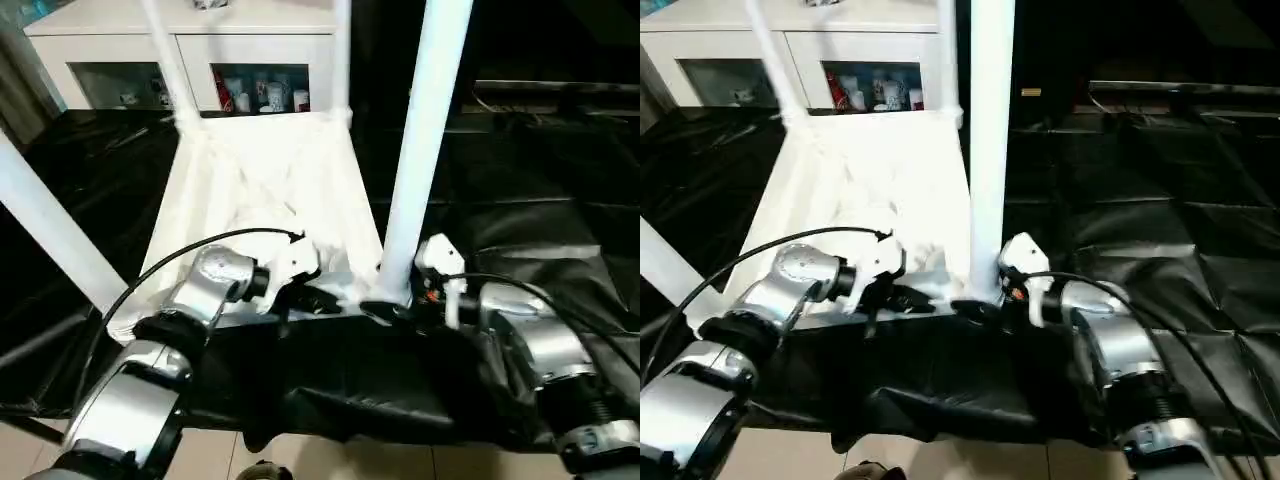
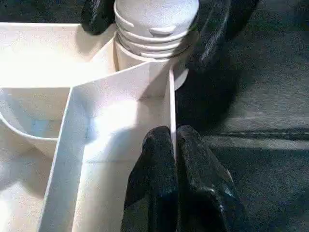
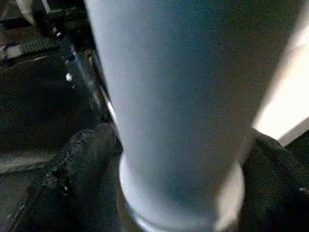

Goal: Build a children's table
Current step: Rotate leg to tighten

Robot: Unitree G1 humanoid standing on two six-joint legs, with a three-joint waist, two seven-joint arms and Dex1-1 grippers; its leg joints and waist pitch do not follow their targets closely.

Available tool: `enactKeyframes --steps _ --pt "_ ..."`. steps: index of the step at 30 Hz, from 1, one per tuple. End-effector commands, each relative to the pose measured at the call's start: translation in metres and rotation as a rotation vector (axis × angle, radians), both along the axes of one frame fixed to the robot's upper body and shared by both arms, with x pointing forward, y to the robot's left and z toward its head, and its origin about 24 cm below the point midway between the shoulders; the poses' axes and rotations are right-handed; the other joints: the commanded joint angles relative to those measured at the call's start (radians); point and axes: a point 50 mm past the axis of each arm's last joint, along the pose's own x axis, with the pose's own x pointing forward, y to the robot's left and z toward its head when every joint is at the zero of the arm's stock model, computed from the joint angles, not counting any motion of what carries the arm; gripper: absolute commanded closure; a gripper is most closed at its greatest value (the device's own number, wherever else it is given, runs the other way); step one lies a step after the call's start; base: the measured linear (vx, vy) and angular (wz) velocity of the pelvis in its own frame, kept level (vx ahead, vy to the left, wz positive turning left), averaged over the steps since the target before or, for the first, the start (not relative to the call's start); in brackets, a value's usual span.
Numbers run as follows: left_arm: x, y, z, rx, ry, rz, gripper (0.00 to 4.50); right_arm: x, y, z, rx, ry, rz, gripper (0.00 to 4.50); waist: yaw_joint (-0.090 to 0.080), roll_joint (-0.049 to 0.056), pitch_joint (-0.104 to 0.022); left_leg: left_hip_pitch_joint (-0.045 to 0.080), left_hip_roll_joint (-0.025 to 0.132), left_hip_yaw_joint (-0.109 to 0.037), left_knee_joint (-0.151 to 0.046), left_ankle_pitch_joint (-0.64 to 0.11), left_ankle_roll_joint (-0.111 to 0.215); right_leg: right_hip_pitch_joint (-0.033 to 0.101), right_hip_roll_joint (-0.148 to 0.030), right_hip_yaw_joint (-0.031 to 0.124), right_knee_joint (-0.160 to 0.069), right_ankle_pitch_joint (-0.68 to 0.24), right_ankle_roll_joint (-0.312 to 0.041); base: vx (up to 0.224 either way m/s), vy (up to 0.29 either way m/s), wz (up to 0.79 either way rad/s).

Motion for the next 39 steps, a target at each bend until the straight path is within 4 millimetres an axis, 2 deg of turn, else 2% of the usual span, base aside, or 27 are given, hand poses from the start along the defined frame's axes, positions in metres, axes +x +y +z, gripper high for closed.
enactKeyframes --steps 1,3,6,8,10,12,13,14,16,19,20,21,22,23,24,25,27,28,30,31,33,36,38,39 --pt "-0.005 -0.003 -0.001 -0.033 0.025 -0.040 4.50 0.004 0.000 0.009 0.006 -0.009 0.027 0.71 -0.003 -0.022 -0.062 0.033 0.070 -0.033 -0.070 -0.198 0.071 0.029 -0.071 0.034 -0.064 -0.073 -0.268 0.000 0.000 0.00" --pt "-0.005 -0.003 -0.001 -0.033 0.028 -0.043 4.50 0.004 0.000 0.009 0.009 -0.006 0.032 0.88 -0.003 -0.024 -0.063 0.033 0.069 -0.032 -0.068 -0.189 0.075 0.030 -0.071 0.034 -0.063 -0.058 -0.271 0.000 0.000 0.00" --pt "-0.006 -0.004 -0.001 -0.041 0.035 -0.046 4.50 0.003 0.002 0.010 0.027 0.012 0.054 1.18 0.000 -0.024 -0.066 0.031 0.068 -0.031 -0.061 -0.141 0.102 0.031 -0.069 0.032 -0.056 0.002 -0.280 0.000 0.000 0.00" --pt "-0.006 -0.004 -0.001 -0.042 0.035 -0.046 4.50 0.002 0.002 0.009 0.028 0.017 0.059 1.35 0.000 -0.023 -0.065 0.031 0.068 -0.031 -0.061 -0.139 0.107 0.030 -0.068 0.031 -0.057 -0.003 -0.282 0.000 0.000 0.00" --pt "-0.006 -0.005 -0.001 -0.045 0.035 -0.046 4.50 0.000 0.003 0.007 0.028 0.028 0.068 1.35 0.000 -0.022 -0.065 0.032 0.068 -0.031 -0.062 -0.148 0.102 0.030 -0.068 0.031 -0.058 -0.018 -0.282 0.000 0.000 0.00" --pt "-0.005 -0.006 0.000 -0.047 0.028 -0.038 4.50 -0.002 0.004 0.004 0.030 0.038 0.068 1.67 -0.001 -0.022 -0.064 0.032 0.069 -0.032 -0.063 -0.161 0.092 0.031 -0.068 0.031 -0.060 -0.034 -0.280 0.000 0.000 0.00" --pt "-0.004 -0.007 0.000 -0.045 0.021 -0.026 4.50 -0.003 0.005 0.002 0.034 0.041 0.053 1.68 -0.001 -0.022 -0.064 0.032 0.069 -0.032 -0.063 -0.161 0.092 0.031 -0.068 0.031 -0.060 -0.034 -0.280 0.000 0.000 0.00" --pt "-0.003 -0.008 0.000 -0.042 0.011 -0.013 4.50 -0.003 0.006 -0.001 0.038 0.044 0.036 1.68 -0.001 -0.017 -0.065 0.034 0.069 -0.033 -0.063 -0.165 0.086 0.030 -0.068 0.032 -0.059 -0.034 -0.280 0.000 0.000 0.00" --pt "0.001 -0.011 -0.001 -0.030 -0.017 0.046 4.50 -0.001 0.008 -0.009 0.032 0.043 -0.040 1.76 -0.004 -0.018 -0.063 0.033 0.069 -0.033 -0.065 -0.173 0.080 0.027 -0.068 0.033 -0.060 -0.033 -0.279 0.000 0.000 0.00" --pt "0.011 -0.020 -0.001 -0.014 -0.062 0.166 4.50 0.005 0.011 -0.024 0.002 0.045 -0.219 1.78 -0.012 -0.019 -0.058 0.036 0.067 -0.035 -0.072 -0.230 0.044 0.027 -0.070 0.033 -0.071 -0.119 -0.268 0.000 0.000 0.00" --pt "0.018 -0.031 0.001 -0.033 -0.077 0.256 4.50 0.009 0.016 -0.034 0.006 0.062 -0.360 1.78 -0.020 -0.018 -0.052 0.040 0.065 -0.037 -0.078 -0.284 0.009 0.022 -0.071 0.036 -0.081 -0.215 -0.252 0.000 0.000 0.00" --pt "0.020 -0.036 0.002 -0.033 -0.086 0.291 4.50 0.011 0.018 -0.038 0.012 0.073 -0.426 1.78 -0.023 -0.015 -0.050 0.046 0.065 -0.038 -0.081 -0.316 -0.006 0.018 -0.072 0.037 -0.086 -0.259 -0.246 0.000 0.000 0.00" --pt "0.022 -0.041 0.002 -0.030 -0.090 0.320 4.50 0.013 0.021 -0.041 0.023 0.085 -0.490 1.78 -0.029 -0.017 -0.049 0.048 0.064 -0.044 -0.084 -0.355 -0.034 0.021 -0.075 0.036 -0.090 -0.327 -0.229 0.000 0.000 0.00" --pt "0.023 -0.045 0.002 -0.027 -0.092 0.337 4.50 0.014 0.023 -0.042 0.028 0.094 -0.530 1.78 -0.033 -0.018 -0.050 0.047 0.064 -0.046 -0.088 -0.364 -0.040 0.021 -0.074 0.037 -0.094 -0.340 -0.211 0.000 0.000 0.00" --pt "0.024 -0.048 0.003 -0.025 -0.094 0.358 4.50 0.015 0.025 -0.044 0.030 0.100 -0.562 1.78 -0.034 -0.011 -0.050 0.048 0.065 -0.048 -0.089 -0.367 -0.042 0.021 -0.073 0.038 -0.093 -0.333 -0.206 0.000 0.000 0.00" --pt "0.026 -0.054 0.003 -0.027 -0.099 0.392 4.50 0.018 0.029 -0.045 0.032 0.106 -0.624 1.78 -0.039 -0.011 -0.052 0.044 0.063 -0.047 -0.091 -0.366 -0.041 0.022 -0.068 0.038 -0.093 -0.289 -0.200 0.000 0.000 0.00" --pt "0.027 -0.064 0.003 -0.030 -0.109 0.435 4.50 0.023 0.038 -0.046 0.046 0.122 -0.700 1.78 -0.042 -0.012 -0.052 0.046 0.061 -0.045 -0.091 -0.369 -0.043 0.019 -0.068 0.038 -0.092 -0.267 -0.208 0.000 0.000 0.00" --pt "0.027 -0.068 0.003 -0.031 -0.113 0.442 4.50 0.024 0.045 -0.045 0.050 0.124 -0.708 1.78 -0.044 -0.013 -0.053 0.045 0.060 -0.045 -0.091 -0.365 -0.042 0.020 -0.069 0.039 -0.093 -0.259 -0.209 0.000 0.000 0.00" --pt "0.026 -0.073 0.003 -0.031 -0.117 0.435 4.50 0.026 0.055 -0.042 0.047 0.099 -0.675 1.78 -0.046 -0.007 -0.054 0.045 0.059 -0.045 -0.089 -0.357 -0.034 0.021 -0.068 0.038 -0.092 -0.230 -0.211 0.000 0.000 0.00" --pt "0.026 -0.073 0.003 -0.031 -0.117 0.434 4.50 0.026 0.056 -0.042 0.046 0.095 -0.670 1.78 -0.048 -0.009 -0.055 0.043 0.058 -0.043 -0.087 -0.348 -0.027 0.022 -0.066 0.038 -0.091 -0.205 -0.213 0.000 0.000 0.00" --pt "0.024 -0.075 0.002 -0.031 -0.122 0.399 4.50 0.027 0.063 -0.034 0.064 0.036 -0.594 1.22 -0.047 -0.011 -0.057 0.041 0.057 -0.041 -0.084 -0.327 -0.008 0.025 -0.067 0.039 -0.090 -0.172 -0.219 0.000 0.000 0.00" --pt "0.021 -0.071 0.002 -0.037 -0.122 0.339 4.50 0.027 0.061 -0.024 0.100 -0.023 -0.500 1.06 -0.043 -0.012 -0.058 0.036 0.057 -0.040 -0.080 -0.291 0.023 0.031 -0.070 0.037 -0.089 -0.155 -0.225 0.000 0.000 0.00" --pt "0.019 -0.064 0.002 -0.040 -0.116 0.273 4.50 0.024 0.056 -0.016 0.098 -0.058 -0.368 0.74 -0.039 -0.016 -0.058 0.033 0.058 -0.039 -0.078 -0.262 0.047 0.036 -0.067 0.034 -0.086 -0.126 -0.230 0.000 0.000 0.00" --pt "0.018 -0.062 0.003 -0.042 -0.116 0.248 4.50 0.022 0.054 -0.014 0.091 -0.067 -0.324 0.67 -0.034 -0.015 -0.060 0.031 0.059 -0.037 -0.074 -0.239 0.061 0.038 -0.067 0.034 -0.082 -0.102 -0.231 0.000 0.000 0.00"
